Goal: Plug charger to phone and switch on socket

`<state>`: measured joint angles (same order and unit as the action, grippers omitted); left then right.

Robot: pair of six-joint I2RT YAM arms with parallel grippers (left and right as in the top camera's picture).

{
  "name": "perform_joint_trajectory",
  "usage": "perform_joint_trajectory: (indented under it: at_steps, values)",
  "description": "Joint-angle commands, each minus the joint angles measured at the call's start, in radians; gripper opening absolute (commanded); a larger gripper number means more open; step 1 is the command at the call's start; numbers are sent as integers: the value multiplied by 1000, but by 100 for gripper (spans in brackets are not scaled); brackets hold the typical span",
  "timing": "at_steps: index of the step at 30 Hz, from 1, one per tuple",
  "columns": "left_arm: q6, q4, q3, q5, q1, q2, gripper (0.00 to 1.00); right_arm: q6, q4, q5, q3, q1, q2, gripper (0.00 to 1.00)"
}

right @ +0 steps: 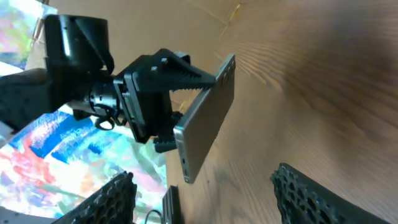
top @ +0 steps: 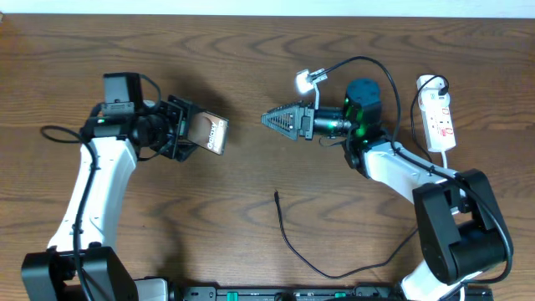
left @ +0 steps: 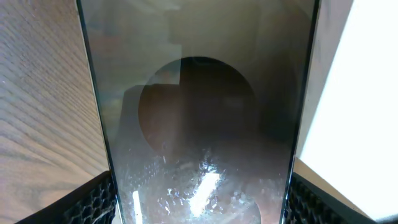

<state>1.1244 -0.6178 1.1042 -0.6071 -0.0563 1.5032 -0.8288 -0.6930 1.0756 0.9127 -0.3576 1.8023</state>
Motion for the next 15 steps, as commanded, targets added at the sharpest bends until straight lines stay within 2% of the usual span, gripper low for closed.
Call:
perform_joint_trajectory:
  at_steps: [1, 5, 15]
  values:
    - [16, 3, 30, 97, 43, -16, 7, 14, 2, -38, 9, -29, 6, 70]
    - [60, 4, 30, 153, 83, -16, 7, 14, 24, -73, 9, -50, 6, 69]
    - [190, 4, 31, 165, 115, -16, 7, 14, 114, -223, 9, -133, 6, 66]
